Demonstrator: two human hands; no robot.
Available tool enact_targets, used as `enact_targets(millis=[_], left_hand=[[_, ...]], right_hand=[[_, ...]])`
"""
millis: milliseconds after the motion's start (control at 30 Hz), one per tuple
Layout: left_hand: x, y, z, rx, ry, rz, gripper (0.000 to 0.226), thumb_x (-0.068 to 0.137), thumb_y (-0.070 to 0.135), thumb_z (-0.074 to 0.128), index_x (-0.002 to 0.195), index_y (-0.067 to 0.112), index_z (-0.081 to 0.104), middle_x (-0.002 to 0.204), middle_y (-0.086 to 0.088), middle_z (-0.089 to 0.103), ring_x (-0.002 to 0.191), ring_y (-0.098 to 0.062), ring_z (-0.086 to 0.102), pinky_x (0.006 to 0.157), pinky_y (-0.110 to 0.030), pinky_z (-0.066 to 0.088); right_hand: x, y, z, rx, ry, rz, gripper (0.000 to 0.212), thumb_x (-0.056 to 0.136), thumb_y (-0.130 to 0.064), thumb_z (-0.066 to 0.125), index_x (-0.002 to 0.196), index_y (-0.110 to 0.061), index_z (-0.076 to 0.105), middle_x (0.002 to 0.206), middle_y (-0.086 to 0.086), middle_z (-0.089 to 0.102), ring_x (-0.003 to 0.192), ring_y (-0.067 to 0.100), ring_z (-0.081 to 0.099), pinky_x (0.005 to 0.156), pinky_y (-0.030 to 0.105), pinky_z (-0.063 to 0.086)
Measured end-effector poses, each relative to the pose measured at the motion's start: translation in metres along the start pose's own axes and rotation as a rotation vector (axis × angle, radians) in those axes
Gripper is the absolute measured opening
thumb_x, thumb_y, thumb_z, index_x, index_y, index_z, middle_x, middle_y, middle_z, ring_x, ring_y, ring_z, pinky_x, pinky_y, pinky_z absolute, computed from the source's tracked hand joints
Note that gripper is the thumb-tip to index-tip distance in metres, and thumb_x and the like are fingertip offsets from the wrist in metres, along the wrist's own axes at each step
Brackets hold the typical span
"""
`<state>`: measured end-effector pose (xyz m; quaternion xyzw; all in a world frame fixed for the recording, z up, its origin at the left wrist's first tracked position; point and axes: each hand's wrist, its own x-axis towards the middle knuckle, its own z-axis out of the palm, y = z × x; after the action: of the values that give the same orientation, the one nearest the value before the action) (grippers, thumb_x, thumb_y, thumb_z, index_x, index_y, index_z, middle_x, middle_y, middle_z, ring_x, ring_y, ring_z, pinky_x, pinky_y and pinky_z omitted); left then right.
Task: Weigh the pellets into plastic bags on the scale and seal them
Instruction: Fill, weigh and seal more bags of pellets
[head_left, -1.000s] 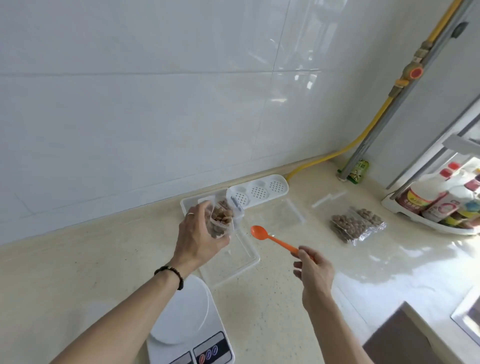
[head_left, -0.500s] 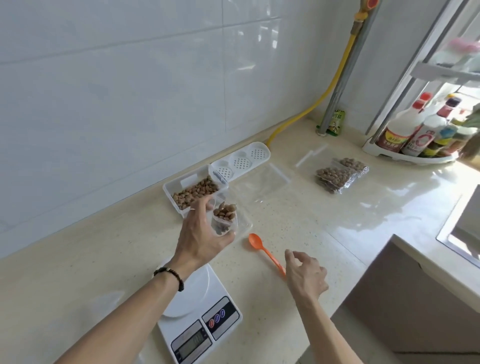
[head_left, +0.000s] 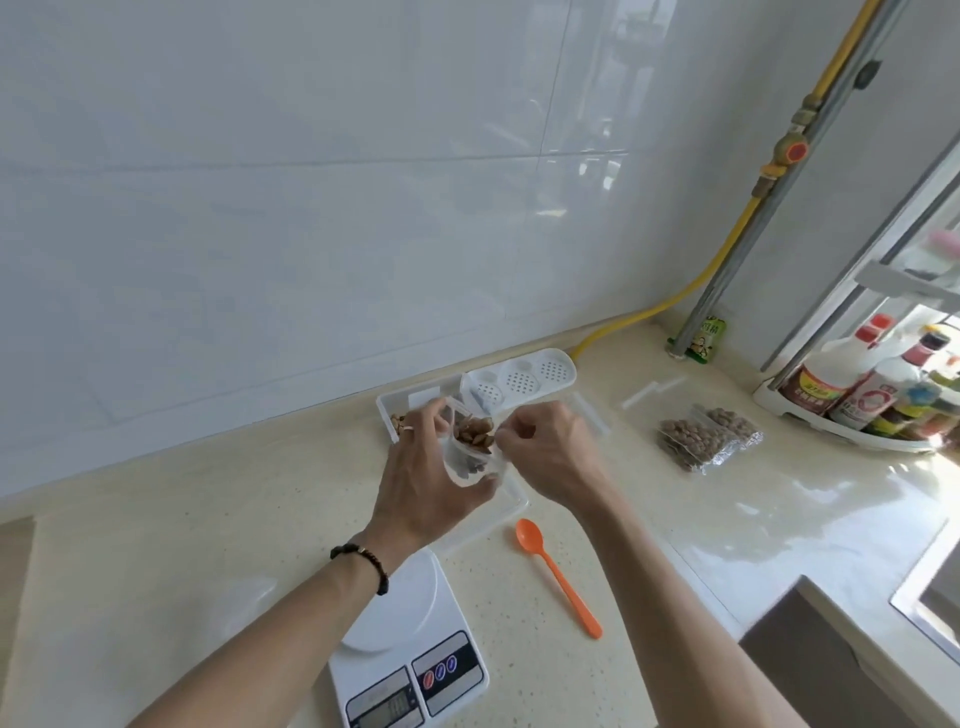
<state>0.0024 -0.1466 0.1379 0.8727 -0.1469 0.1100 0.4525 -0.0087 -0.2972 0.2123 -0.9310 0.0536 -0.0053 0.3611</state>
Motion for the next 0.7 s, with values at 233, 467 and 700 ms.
enact_targets(millis=[233, 467, 700], left_hand=[[-0.015, -0.011, -0.020, -0.113, -0.061, -0.059, 0.087, 0.063, 0.075, 0.061, 0.131, 0.043, 0.016, 0.112, 0.030, 0.033, 0.106, -0.004, 0.044, 0.081, -0.017, 0.038], [-0.023, -0.033, -0.030, -0.193, -0.214, -0.211, 0.086, 0.074, 0.080, 0.039, 0.145, 0.036, 0.016, 0.119, 0.013, 0.053, 0.105, 0.012, 0.049, 0.087, -0.026, 0.040], [-0.027, -0.060, -0.028, -0.198, -0.374, -0.358, 0.019, 0.097, 0.031, 0.044, 0.112, 0.023, 0.052, 0.104, 0.011, 0.058, 0.102, -0.011, 0.055, 0.083, -0.026, 0.043]], right_hand=[[0.000, -0.015, 0.010, 0.034, -0.034, -0.042, 0.021, 0.093, -0.018, 0.048, 0.075, -0.019, 0.059, 0.074, 0.005, 0.070, 0.057, 0.012, 0.070, 0.064, 0.040, 0.059], [-0.003, -0.020, 0.012, 0.034, -0.055, -0.090, 0.022, 0.094, -0.019, 0.047, 0.080, -0.010, 0.062, 0.076, 0.006, 0.070, 0.065, 0.017, 0.071, 0.068, 0.046, 0.057], [0.004, -0.006, 0.015, 0.175, -0.066, -0.078, 0.020, 0.097, -0.013, 0.046, 0.083, -0.009, 0.059, 0.081, 0.009, 0.071, 0.067, 0.018, 0.068, 0.065, 0.043, 0.056]])
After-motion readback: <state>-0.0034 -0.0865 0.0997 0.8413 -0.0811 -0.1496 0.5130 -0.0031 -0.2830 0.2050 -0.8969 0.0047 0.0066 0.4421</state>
